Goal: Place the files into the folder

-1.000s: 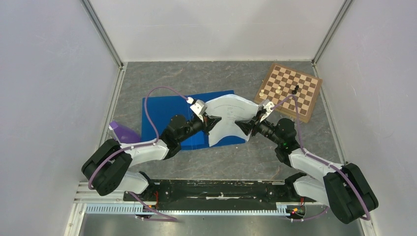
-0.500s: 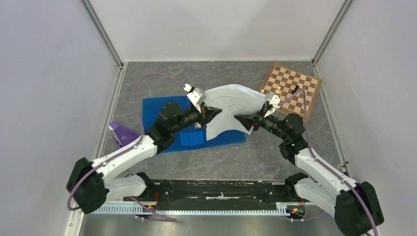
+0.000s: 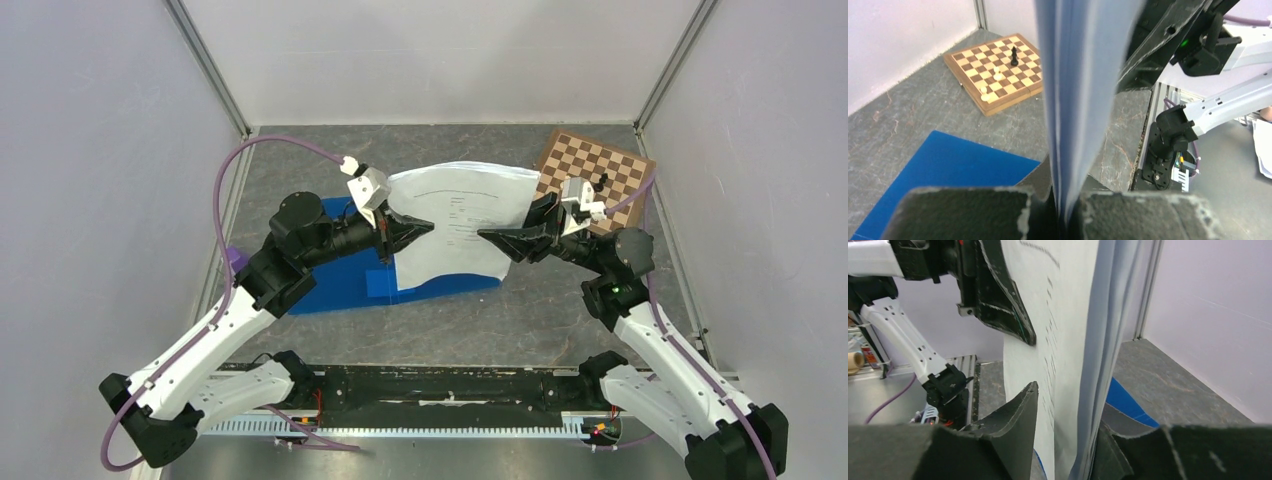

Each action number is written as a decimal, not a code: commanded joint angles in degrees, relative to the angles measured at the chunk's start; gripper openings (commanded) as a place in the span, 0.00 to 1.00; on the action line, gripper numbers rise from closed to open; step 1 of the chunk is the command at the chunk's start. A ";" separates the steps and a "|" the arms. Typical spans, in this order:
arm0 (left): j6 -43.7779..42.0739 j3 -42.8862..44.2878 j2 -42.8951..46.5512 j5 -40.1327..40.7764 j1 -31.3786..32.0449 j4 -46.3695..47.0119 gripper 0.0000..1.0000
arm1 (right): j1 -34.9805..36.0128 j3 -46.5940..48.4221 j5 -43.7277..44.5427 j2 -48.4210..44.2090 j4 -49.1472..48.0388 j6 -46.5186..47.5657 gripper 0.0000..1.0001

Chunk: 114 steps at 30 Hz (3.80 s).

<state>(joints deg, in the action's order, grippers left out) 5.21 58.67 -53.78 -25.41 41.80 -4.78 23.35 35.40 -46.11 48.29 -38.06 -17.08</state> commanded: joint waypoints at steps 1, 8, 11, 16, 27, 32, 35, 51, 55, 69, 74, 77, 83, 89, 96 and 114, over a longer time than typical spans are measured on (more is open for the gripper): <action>-1.68 1.94 0.43 -1.09 -0.54 -3.05 0.02 | -0.24 3.45 -3.30 -0.08 -2.01 -4.95 0.36; 2.22 0.39 -0.14 -0.34 -0.63 2.36 0.02 | -0.15 2.41 -2.58 -0.35 -0.31 -5.14 0.28; 3.02 0.30 -0.36 -0.43 -0.75 3.37 0.02 | -0.15 2.31 -1.46 -0.58 1.99 -3.72 0.25; 3.70 0.39 -1.09 -0.68 -1.02 3.98 0.02 | -0.15 3.76 0.70 0.71 4.60 -2.48 0.17; 8.87 2.62 -8.22 12.39 -1.20 -1.61 0.36 | -0.06 17.42 9.25 16.72 27.46 0.39 0.00; 14.42 4.08 -13.30 32.35 -1.19 -8.69 0.50 | 0.19 24.79 13.94 32.11 37.22 -1.37 0.00; 19.62 4.05 -18.77 43.15 -1.73 -11.56 0.52 | 0.28 29.86 15.61 43.26 39.89 -2.22 0.00; 27.45 13.60 -49.92 49.25 -8.75 -14.74 0.44 | 0.36 34.65 29.48 62.33 45.52 3.64 0.00; 27.36 13.22 -51.94 45.30 -8.75 -11.41 0.42 | 0.29 34.14 30.93 61.13 46.79 5.62 0.00; 26.33 16.30 -57.02 43.11 -8.66 -13.81 0.08 | 0.29 31.34 30.68 58.43 46.16 6.39 0.00; 28.01 13.89 -54.71 41.95 -7.80 -14.59 0.02 | 0.27 28.63 30.61 56.30 45.26 5.69 0.00; 31.15 11.39 -52.17 41.21 -7.27 -15.50 0.02 | 0.29 26.47 31.56 53.95 45.06 5.10 0.00; 37.32 6.73 -47.51 40.70 -3.83 -16.23 0.02 | 0.11 20.72 33.51 47.68 45.03 4.62 0.00; 42.09 5.84 -46.26 41.05 1.63 -15.93 0.02 | -0.32 15.50 35.32 41.08 45.41 4.58 0.00; 48.44 5.39 -43.94 44.11 4.74 -16.93 0.02 | -1.71 14.68 34.62 37.24 46.81 4.26 0.00; 39.99 8.55 -44.98 42.02 5.13 -16.47 0.36 | -3.75 17.51 25.13 43.77 45.32 5.25 0.00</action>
<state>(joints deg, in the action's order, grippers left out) 48.14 64.38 -100.14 16.60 46.78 -22.63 19.64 50.48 -18.50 90.59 9.37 -13.37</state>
